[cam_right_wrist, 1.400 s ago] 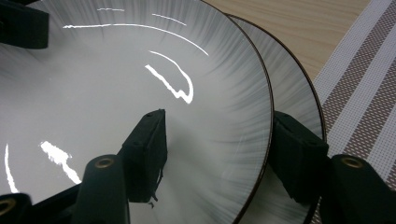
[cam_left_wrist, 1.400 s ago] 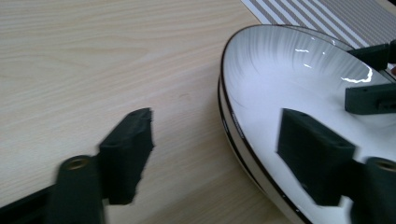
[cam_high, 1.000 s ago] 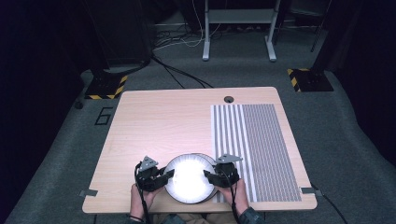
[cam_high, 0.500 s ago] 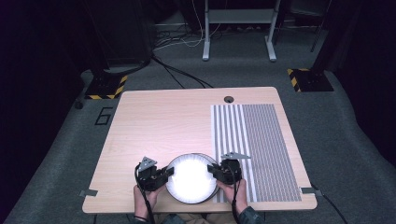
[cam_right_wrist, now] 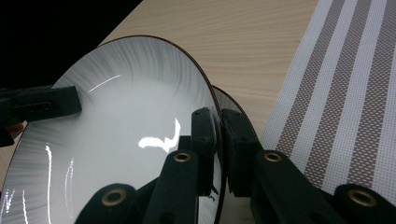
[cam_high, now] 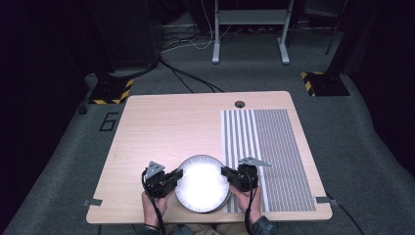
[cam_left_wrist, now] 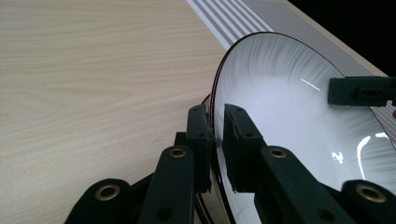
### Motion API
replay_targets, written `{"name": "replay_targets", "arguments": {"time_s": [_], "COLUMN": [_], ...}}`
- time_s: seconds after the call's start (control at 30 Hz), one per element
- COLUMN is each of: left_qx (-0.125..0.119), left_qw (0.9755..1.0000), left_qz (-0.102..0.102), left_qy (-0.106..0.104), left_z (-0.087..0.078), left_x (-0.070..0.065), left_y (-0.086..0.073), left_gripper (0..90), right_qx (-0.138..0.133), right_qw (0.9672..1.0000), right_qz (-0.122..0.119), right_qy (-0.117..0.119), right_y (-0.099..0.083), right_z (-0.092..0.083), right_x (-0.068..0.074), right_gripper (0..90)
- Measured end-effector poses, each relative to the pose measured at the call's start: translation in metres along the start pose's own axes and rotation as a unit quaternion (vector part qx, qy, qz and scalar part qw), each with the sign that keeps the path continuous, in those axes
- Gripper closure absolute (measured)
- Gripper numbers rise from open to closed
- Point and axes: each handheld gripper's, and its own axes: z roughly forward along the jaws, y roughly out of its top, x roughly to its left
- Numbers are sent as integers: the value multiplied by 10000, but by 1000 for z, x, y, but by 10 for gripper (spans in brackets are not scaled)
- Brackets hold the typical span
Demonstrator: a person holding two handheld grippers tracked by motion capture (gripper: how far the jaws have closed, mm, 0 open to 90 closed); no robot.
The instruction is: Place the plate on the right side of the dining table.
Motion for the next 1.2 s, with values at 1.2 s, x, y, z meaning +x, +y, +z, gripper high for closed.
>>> {"name": "replay_targets", "arguments": {"time_s": [1.2], "left_qx": [-372], "left_qw": [9990], "left_qz": [204], "left_qy": [-156], "left_z": [-8], "left_x": [-22], "left_y": [25], "left_gripper": [811], "right_qx": [-486], "right_qw": [9963], "right_qz": [-632], "right_qy": [-315], "right_y": [23], "right_z": [-38], "right_x": [15], "right_gripper": [825]}}
